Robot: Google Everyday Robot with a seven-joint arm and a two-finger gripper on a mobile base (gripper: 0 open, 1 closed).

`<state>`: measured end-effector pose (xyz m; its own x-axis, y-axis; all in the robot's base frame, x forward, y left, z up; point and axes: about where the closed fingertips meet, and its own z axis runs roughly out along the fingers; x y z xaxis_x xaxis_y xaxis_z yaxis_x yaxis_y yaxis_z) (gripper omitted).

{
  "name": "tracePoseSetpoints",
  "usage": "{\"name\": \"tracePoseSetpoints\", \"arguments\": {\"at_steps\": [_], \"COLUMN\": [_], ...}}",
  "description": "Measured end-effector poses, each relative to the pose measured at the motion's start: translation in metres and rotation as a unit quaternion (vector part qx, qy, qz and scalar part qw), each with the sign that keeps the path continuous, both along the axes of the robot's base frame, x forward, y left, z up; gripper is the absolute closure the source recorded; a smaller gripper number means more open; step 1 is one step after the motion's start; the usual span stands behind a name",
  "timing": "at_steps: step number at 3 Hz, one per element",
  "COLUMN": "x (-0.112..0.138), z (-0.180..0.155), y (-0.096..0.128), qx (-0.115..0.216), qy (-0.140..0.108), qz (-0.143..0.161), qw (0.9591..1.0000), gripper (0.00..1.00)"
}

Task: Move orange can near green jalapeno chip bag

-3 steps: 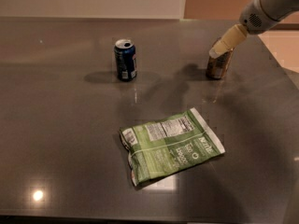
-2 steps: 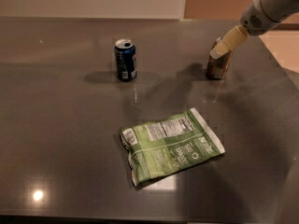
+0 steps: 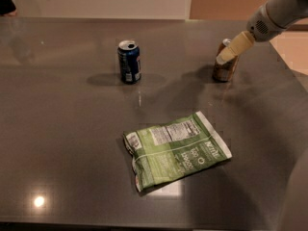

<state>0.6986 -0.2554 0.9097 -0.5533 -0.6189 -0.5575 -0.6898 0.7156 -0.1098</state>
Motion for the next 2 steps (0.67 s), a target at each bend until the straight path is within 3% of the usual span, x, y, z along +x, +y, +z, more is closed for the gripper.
{"name": "tracePoseSetpoints", "arguments": {"at_steps": [2], "x": [-0.0016], "z": [-0.0087], "y": [0.0022], "qx": [0.01], "qy": [0.01], "qz": [0.001], "qw": [0.9999], "gripper": [0.41]}}
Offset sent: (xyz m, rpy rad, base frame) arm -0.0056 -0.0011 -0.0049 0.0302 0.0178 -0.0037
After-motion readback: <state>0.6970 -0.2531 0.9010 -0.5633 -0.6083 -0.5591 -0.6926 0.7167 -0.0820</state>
